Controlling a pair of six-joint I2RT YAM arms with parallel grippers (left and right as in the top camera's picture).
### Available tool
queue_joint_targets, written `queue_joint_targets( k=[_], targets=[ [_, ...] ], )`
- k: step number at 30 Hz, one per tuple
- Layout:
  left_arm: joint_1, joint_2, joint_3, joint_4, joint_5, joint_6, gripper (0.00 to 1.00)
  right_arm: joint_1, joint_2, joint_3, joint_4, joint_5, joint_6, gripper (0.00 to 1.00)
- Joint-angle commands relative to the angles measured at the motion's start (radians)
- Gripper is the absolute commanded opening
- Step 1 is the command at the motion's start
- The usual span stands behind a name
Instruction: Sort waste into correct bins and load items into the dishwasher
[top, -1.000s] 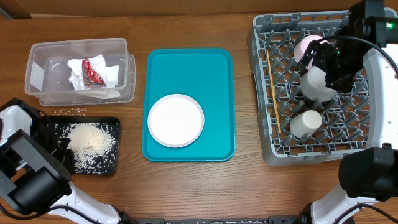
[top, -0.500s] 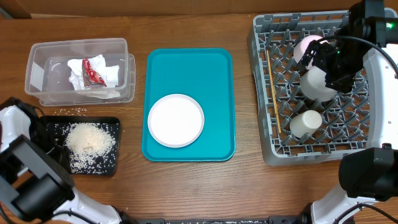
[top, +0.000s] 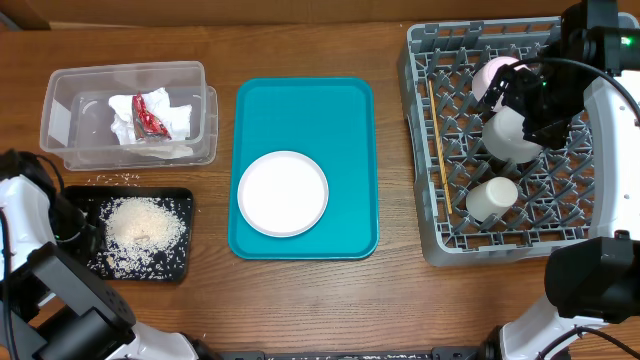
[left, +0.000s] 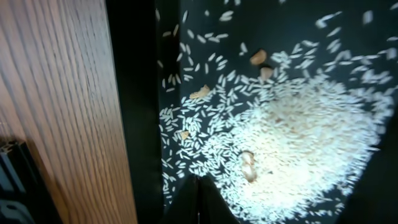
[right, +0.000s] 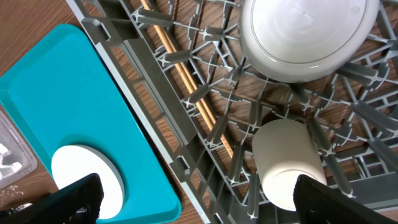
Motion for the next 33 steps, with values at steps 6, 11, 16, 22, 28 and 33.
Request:
queue_joint_targets(
  k=[6, 11, 16, 22, 28, 33],
  targets=[
    [0.0, -0.005, -0.106, 0.04, -0.061, -0.044, 0.04, -0.007, -0.018, 0.02, 0.003, -0.004, 0.001, 1.0],
    [0.002, -0.005, -0.106, 0.032, -0.116, -0.06, 0.04, -0.007, -0.018, 0.02, 0.003, -0.004, 0.001, 1.0],
    [0.002, -0.005, -0.107, -0.007, -0.191, -0.14, 0.04, -0.007, -0.018, 0.02, 0.003, -0.004, 0.001, 1.0],
    [0.002, -0.005, -0.13, 0.042, -0.19, -0.145, 0.04, -0.007, -0.018, 0.02, 0.003, -0.004, 0.001, 1.0],
    [0.002, -0.005, -0.185, 0.166, -0.097, -0.053, 0.04, -0.007, -0.018, 0.02, 0.003, -0.004, 0.001, 1.0],
    [0.002, -0.005, -0.188, 0.167, -0.095, -0.043, 0.04, -0.007, -0.018, 0.02, 0.003, -0.004, 0.001, 1.0]
  ],
)
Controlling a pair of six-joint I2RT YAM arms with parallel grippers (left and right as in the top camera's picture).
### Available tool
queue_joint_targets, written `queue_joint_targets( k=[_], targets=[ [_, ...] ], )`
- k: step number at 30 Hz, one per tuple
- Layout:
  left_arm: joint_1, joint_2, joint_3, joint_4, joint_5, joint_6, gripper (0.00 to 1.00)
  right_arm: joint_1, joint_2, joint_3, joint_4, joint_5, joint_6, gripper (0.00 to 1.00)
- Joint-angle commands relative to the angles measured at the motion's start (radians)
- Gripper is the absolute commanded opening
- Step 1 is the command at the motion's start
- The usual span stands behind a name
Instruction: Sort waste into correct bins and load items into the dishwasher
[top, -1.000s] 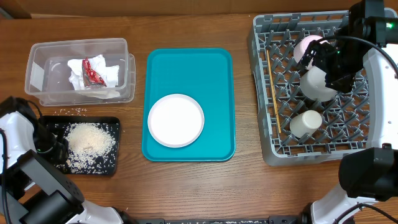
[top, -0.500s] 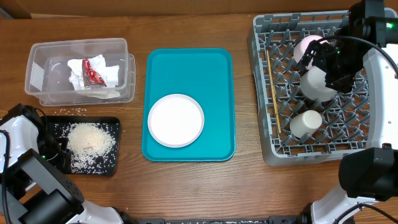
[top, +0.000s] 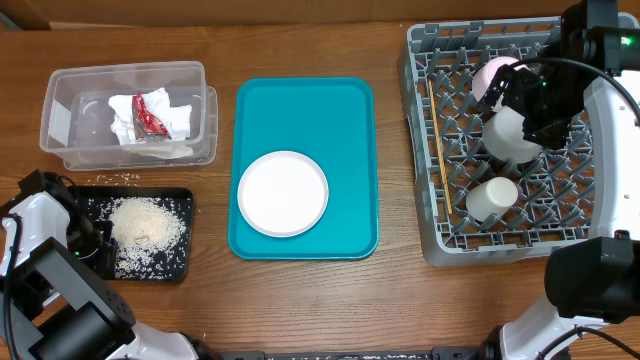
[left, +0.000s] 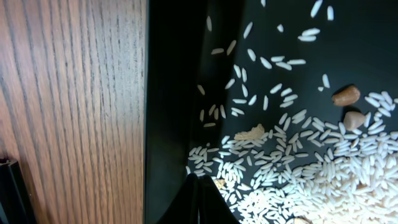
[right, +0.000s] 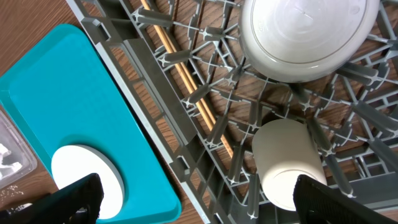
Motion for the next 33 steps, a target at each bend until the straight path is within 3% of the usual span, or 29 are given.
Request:
queue_joint_targets(
  k=[1, 4, 8, 18, 24, 33],
  targets=[
    [0.002, -0.005, -0.009, 0.002, 0.016, 0.035, 0.05, -0.007, -0.018, 0.02, 0.003, -0.005, 0.001, 1.0],
    [0.002, -0.005, -0.01, -0.023, -0.004, 0.035, 0.04, -0.007, -0.018, 0.02, 0.003, -0.005, 0.001, 1.0],
    [0.002, -0.005, -0.01, -0.153, -0.108, -0.166, 0.04, -0.007, -0.018, 0.02, 0.003, -0.005, 0.001, 1.0],
    [0.002, -0.005, 0.0, -0.162, -0.102, -0.161, 0.04, -0.007, -0.018, 0.02, 0.003, -0.005, 0.001, 1.0],
    [0.002, -0.022, 0.06, -0.195, -0.038, -0.09, 0.04, -0.007, -0.018, 0.02, 0.003, -0.005, 0.001, 1.0],
    [0.0, -0.198, 0.152, -0.266, 0.016, -0.032, 0.05, -0.007, -0.018, 0.02, 0.003, -0.005, 0.001, 1.0]
  ],
)
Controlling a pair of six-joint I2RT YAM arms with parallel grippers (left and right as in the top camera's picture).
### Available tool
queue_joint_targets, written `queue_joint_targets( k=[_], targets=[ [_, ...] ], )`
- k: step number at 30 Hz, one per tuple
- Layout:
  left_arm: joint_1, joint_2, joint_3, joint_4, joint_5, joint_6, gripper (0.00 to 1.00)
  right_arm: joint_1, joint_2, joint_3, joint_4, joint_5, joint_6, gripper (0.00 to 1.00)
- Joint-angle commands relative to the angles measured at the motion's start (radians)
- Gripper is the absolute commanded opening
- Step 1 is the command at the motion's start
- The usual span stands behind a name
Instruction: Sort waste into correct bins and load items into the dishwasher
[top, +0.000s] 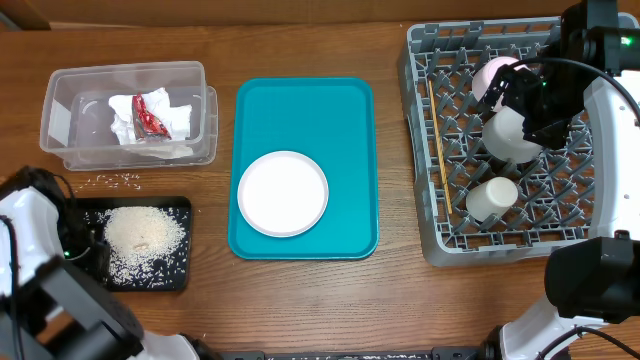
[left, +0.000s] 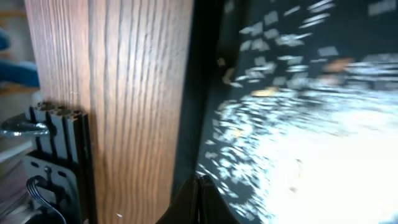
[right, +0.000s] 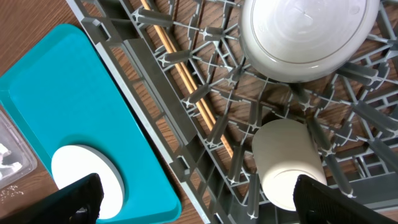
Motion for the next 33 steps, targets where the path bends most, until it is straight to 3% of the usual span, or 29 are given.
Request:
queue_joint_targets(
  k=[1, 3, 6, 7, 8, 24, 28, 33],
  targets=[
    [0.0, -0.122, 0.045, 0.0, 0.026, 0.037, 0.15, -0.007, -0.018, 0.02, 0.003, -0.005, 0.001, 1.0],
    [0.001, -0.167, 0.045, 0.012, 0.026, 0.035, 0.52, -0.007, -0.018, 0.02, 0.003, -0.005, 0.001, 1.0],
    [0.001, -0.211, 0.044, 0.024, 0.026, 0.035, 0.8, -0.007, -0.018, 0.02, 0.003, -0.005, 0.001, 1.0],
    [0.001, -0.217, 0.044, 0.029, 0.026, 0.035, 0.96, -0.007, -0.018, 0.02, 0.003, -0.005, 0.001, 1.0],
    [0.001, -0.218, 0.044, 0.035, 0.026, 0.035, 1.0, -0.007, -0.018, 0.02, 0.003, -0.005, 0.001, 1.0],
    [0.0, -0.215, 0.044, 0.053, 0.03, 0.036, 1.0, -0.007, -0.018, 0.02, 0.003, -0.005, 0.002, 1.0],
    [0.0, -0.215, 0.044, 0.053, 0.029, 0.036, 1.0, -0.007, -0.018, 0.02, 0.084, -0.021, 0.002, 1.0],
    [0.0, -0.215, 0.044, 0.053, 0.029, 0.036, 1.0, -0.005, -0.018, 0.019, 0.114, -0.239, 0.0, 1.0]
  ],
)
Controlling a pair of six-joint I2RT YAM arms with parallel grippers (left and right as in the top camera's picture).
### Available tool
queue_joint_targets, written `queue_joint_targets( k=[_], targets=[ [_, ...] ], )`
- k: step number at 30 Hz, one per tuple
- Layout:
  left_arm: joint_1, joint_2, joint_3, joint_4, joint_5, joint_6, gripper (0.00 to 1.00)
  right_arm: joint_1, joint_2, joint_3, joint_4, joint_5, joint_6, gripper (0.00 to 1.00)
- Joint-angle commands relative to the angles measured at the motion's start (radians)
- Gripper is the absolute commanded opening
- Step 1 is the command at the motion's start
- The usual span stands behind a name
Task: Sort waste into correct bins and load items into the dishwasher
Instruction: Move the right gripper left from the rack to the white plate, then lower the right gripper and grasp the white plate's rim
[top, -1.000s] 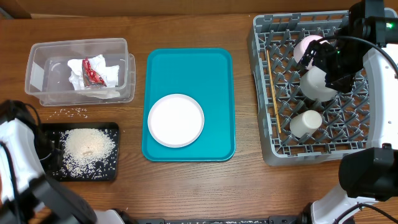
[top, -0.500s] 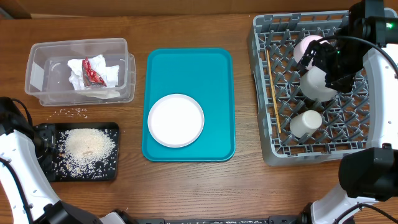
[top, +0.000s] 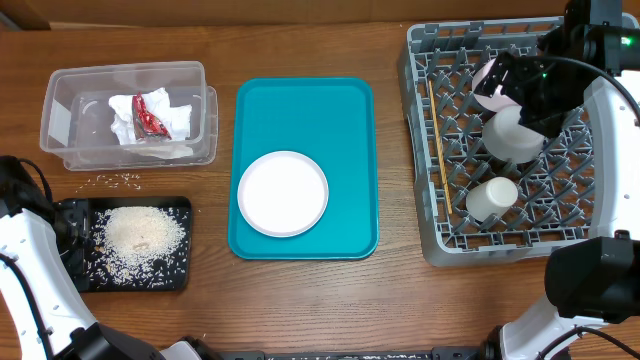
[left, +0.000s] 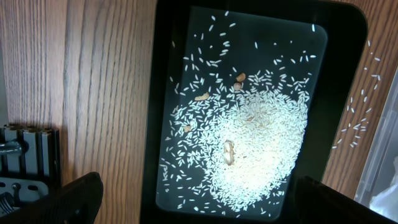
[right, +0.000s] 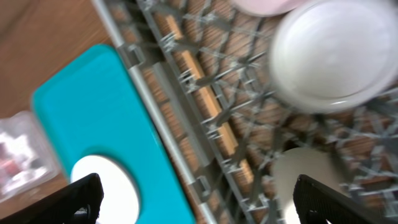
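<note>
A black tray (left: 168, 93) holding a heap of rice (left: 267, 143) lies on the wood at the front left, also seen as the black tray (top: 180, 280) from overhead. My left gripper (left: 202, 208) hangs open above it, at the tray's left end (top: 65, 228), holding nothing. A white plate (top: 283, 193) sits on the teal tray (top: 305, 110). The grey dish rack (top: 425, 150) carries a white bowl (top: 512, 138), a white cup (top: 492, 198), a pink bowl (top: 488, 80) and chopsticks (top: 437, 130). My right gripper (top: 515, 80) is open over the rack, empty.
A clear bin (top: 125, 80) with wrappers and crumpled paper (top: 150, 115) stands at the back left. Loose rice grains (top: 115, 180) lie on the table between bin and black tray. The table's front edge runs close to the black tray.
My left gripper was shut low at the black tray's left rim; now it is open and higher, with the whole tray in its view. The right gripper has shifted over the rack; its view is blurred.
At first my left gripper was shut low over the rice tray near its left rim. The tray then lay slightly nearer the front edge, leaving loose grains behind it. Now the left gripper is open above it. The right gripper stayed open over the rack, moving only now.
</note>
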Motion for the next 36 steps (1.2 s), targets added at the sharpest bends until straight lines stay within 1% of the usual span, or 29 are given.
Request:
queue_joint_targets(
  k=[1, 3, 5, 7, 11, 14, 16, 19, 21, 22, 25, 30, 34, 36],
  targets=[
    [0.0, -0.002, 0.016, 0.001, 0.001, 0.011, 1.0, 0.005, -0.015, 0.019, 0.018, -0.25, -0.021, 1.0],
    [0.0, -0.002, 0.016, 0.001, 0.001, 0.011, 1.0, 0.039, -0.014, 0.019, 0.025, -0.37, -0.109, 1.0],
    [0.0, -0.002, 0.016, 0.001, 0.001, 0.011, 1.0, 0.092, -0.014, 0.019, 0.026, -0.381, -0.162, 1.0],
    [0.0, -0.002, 0.016, 0.001, 0.001, 0.011, 1.0, 0.166, -0.013, 0.014, 0.037, -0.33, -0.188, 1.0],
    [0.0, -0.002, 0.016, 0.001, 0.001, 0.011, 1.0, 0.331, -0.012, -0.031, 0.077, -0.167, -0.187, 1.0],
    [0.0, -0.002, 0.016, 0.001, 0.001, 0.011, 1.0, 0.451, -0.011, -0.095, 0.148, -0.053, -0.181, 1.0],
    [0.0, -0.002, 0.016, 0.001, 0.001, 0.011, 1.0, 0.522, -0.011, -0.153, 0.212, 0.028, -0.125, 1.0],
    [0.0, -0.002, 0.016, 0.001, 0.001, 0.011, 1.0, 0.601, -0.01, -0.25, 0.311, 0.13, 0.014, 1.0],
    [0.0, -0.002, 0.016, 0.001, 0.001, 0.011, 1.0, 0.637, -0.01, -0.32, 0.385, 0.154, 0.061, 1.0],
    [0.0, -0.002, 0.016, 0.001, 0.001, 0.011, 1.0, 0.651, -0.01, -0.355, 0.427, 0.15, 0.063, 1.0],
    [0.0, -0.002, 0.016, 0.001, 0.001, 0.011, 1.0, 0.674, -0.01, -0.443, 0.536, 0.15, 0.103, 1.0],
    [0.0, -0.002, 0.016, 0.001, 0.001, 0.011, 1.0, 0.682, -0.01, -0.586, 0.711, 0.149, 0.238, 1.0],
    [0.0, -0.002, 0.016, 0.001, 0.001, 0.011, 1.0, 0.682, -0.002, -0.668, 0.811, 0.15, 0.248, 0.99],
    [0.0, -0.002, 0.016, 0.001, 0.001, 0.011, 1.0, 0.683, 0.005, -0.683, 0.826, 0.15, 0.248, 0.94]
  ],
)
